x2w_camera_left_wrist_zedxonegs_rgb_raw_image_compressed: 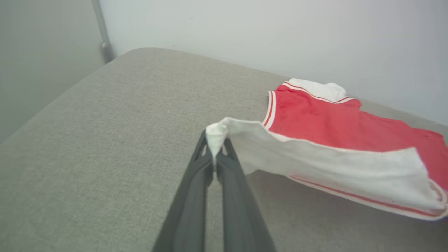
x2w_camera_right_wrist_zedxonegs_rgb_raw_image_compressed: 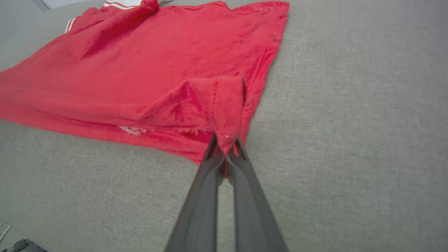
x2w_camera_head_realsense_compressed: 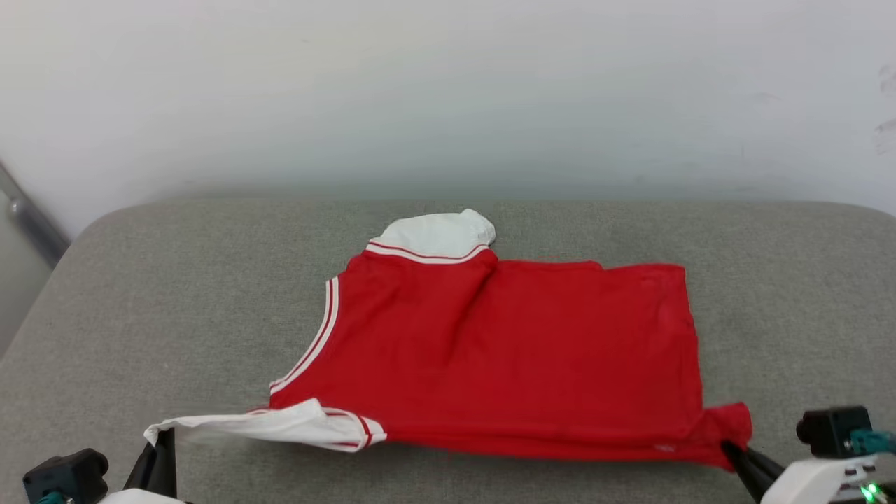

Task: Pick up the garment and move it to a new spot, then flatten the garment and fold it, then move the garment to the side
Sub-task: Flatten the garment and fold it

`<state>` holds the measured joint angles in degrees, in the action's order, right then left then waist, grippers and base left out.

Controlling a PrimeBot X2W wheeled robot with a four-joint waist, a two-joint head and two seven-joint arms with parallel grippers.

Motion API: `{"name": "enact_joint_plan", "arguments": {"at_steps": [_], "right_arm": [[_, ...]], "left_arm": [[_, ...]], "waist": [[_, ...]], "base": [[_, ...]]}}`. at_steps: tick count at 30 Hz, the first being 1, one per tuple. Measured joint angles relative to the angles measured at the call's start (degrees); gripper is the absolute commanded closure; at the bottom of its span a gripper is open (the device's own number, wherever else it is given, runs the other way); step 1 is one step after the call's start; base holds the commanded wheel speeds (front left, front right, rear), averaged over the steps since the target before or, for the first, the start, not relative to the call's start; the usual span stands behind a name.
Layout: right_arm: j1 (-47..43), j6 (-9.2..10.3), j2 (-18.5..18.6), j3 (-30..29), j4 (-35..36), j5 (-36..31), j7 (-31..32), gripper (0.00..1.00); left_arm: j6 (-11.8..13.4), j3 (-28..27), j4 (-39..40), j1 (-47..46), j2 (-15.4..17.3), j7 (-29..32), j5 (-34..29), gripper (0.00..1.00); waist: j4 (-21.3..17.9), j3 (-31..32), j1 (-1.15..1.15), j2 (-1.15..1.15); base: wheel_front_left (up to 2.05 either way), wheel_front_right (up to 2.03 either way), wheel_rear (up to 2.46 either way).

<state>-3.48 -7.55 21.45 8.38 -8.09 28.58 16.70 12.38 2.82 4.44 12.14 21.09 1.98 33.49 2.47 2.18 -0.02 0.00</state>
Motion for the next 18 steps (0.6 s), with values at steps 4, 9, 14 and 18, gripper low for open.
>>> {"name": "enact_joint_plan", "arguments": {"at_steps": [4,9,14,18], "right_arm": [[-4.5,0.01,-2.78,-4.68,6.76,-2.52,5.41,1.0],[-4.7,0.02,-5.68,-6.73,9.84,-4.04,10.24,1.0],[-0.8,0.03,-7.08,-6.67,7.9,-4.83,13.13,1.0],[2.91,0.04,-7.43,-5.71,4.72,-4.98,13.14,1.0]], "left_arm": [[1.83,0.15,6.42,2.85,0.35,3.03,0.05,1.0],[1.16,1.82,6.88,1.06,0.07,4.69,0.75,1.0],[-1.63,4.1,1.34,-6.64,-0.31,5.72,1.77,1.0],[-3.79,4.99,-4.61,-12.24,-0.96,5.39,2.46,1.0]], "waist": [[-0.16,-0.38,0.0,0.0],[-0.46,-1.53,0.02,0.0],[-0.77,-3.69,0.03,0.0],[-1.19,-5.76,0.03,0.0]], "base": [[0.0,0.0,0.0],[0.0,0.0,0.0],[0.0,0.0,0.0],[0.0,0.0,0.0]]}}
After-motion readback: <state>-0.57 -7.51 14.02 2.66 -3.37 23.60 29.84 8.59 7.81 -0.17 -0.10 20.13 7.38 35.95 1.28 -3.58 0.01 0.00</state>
